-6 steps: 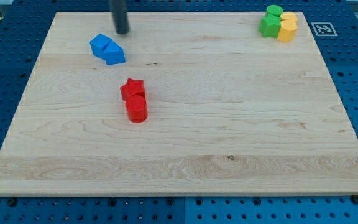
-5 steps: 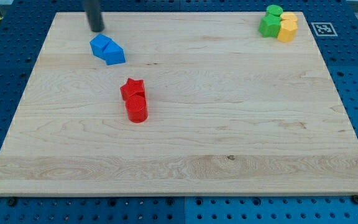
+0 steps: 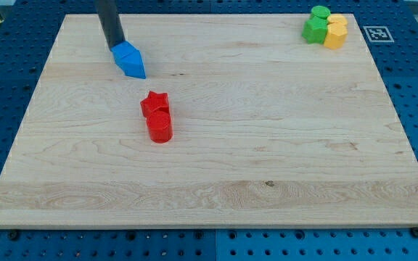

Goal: Push blue cube along with blue triangle towards center

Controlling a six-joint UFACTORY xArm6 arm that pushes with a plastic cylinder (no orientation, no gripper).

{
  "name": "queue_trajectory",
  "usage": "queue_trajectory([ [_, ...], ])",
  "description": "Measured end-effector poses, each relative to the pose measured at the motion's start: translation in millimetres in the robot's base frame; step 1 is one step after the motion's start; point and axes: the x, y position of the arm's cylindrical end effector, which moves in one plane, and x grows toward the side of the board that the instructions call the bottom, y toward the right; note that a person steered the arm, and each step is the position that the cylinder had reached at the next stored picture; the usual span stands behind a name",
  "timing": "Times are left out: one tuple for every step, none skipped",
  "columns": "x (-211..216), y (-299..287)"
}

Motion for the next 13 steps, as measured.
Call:
queue_trajectory([
  [16, 7],
  [27, 14],
  [38, 16],
  [50, 18],
  [60, 22],
  [75, 23],
  [84, 27],
  [90, 34],
  [100, 36],
  [105, 44],
  [105, 61],
  [108, 81],
  [111, 100],
])
